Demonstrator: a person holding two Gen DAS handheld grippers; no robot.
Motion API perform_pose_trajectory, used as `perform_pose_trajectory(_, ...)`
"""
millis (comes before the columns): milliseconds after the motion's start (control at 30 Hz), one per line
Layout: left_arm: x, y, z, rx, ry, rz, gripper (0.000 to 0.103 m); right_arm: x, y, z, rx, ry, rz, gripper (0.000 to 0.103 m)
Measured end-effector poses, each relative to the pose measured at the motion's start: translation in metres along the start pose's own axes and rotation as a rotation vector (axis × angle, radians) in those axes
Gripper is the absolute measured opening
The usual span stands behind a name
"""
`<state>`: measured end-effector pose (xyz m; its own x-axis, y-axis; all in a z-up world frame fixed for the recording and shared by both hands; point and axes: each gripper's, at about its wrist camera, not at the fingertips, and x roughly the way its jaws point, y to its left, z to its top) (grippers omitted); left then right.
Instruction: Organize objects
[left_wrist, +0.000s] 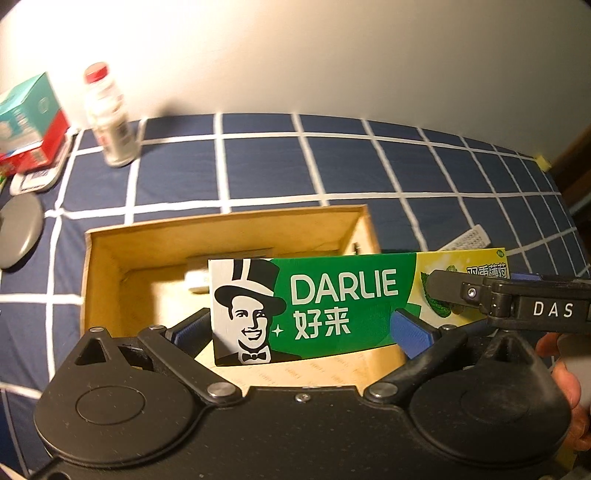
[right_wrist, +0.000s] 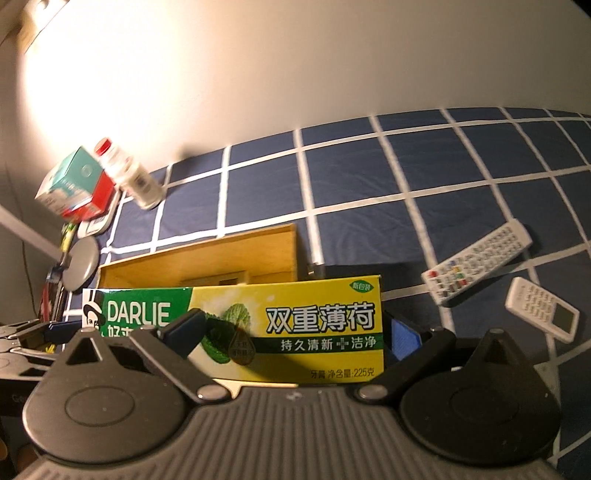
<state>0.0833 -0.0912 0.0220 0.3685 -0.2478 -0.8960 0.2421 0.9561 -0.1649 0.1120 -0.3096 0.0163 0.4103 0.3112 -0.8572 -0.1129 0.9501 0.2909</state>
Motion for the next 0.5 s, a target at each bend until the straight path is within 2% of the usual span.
perform_pose_trajectory(333,-0.006,0.048,-0.018,-0.073,0.01,0.042,0.101,0.026,0.046,-0.006,-0.072,0.047,0.042,0.1)
perform_pose_trajectory(500,-0.001,0.067,-0.026,-0.09,0.034,0.06,0.098,0.042,0.064,-0.013,-0.112,0.076,0.036,0.1)
